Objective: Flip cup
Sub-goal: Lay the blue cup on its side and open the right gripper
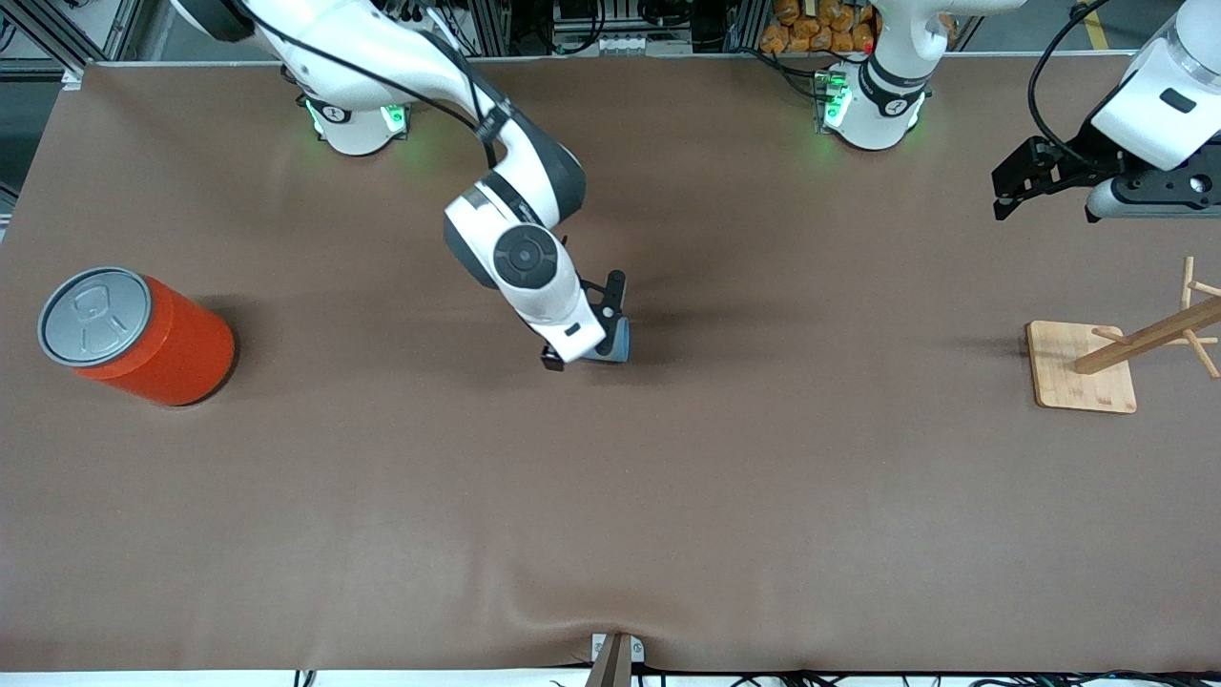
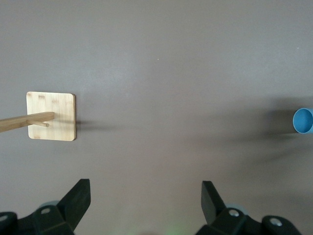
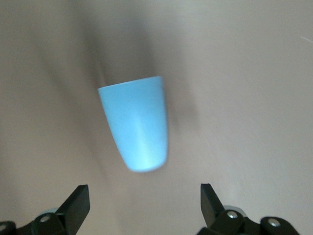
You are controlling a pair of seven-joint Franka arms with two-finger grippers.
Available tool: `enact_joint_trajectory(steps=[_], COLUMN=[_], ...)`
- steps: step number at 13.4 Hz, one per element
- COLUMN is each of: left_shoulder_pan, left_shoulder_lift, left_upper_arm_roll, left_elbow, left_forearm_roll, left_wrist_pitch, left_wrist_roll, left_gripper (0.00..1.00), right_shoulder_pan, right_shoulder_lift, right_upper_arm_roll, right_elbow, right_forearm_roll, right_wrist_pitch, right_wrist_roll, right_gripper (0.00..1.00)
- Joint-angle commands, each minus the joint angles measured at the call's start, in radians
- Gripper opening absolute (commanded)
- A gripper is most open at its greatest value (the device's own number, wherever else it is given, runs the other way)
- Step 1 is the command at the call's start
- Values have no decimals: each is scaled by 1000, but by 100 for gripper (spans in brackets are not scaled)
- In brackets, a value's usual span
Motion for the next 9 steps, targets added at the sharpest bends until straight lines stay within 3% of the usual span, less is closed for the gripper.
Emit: enact_joint_trajectory(steps=[1, 5, 9], left_shoulder_pan=[4, 2, 2], left_shoulder_lift=[9, 9, 9], left_upper_arm_roll=[-3, -3, -3], left_elbow=[21, 21, 21], left_forearm_roll=[-12, -12, -13], left_wrist_pitch=[-4, -3, -3], left_wrist_roll=[11, 11, 11], left_gripper=[100, 100, 100], right_shoulder_pan=[-58, -124, -312], right_shoulder_lift=[-113, -232, -364], right_upper_arm_roll=[-18, -160, -185], right_elbow=[-28, -25, -30], right_forearm_roll=[11, 12, 55], right_wrist_pitch=[-54, -93, -238], right_wrist_roll=[207, 275, 276], right_gripper=[100, 100, 100])
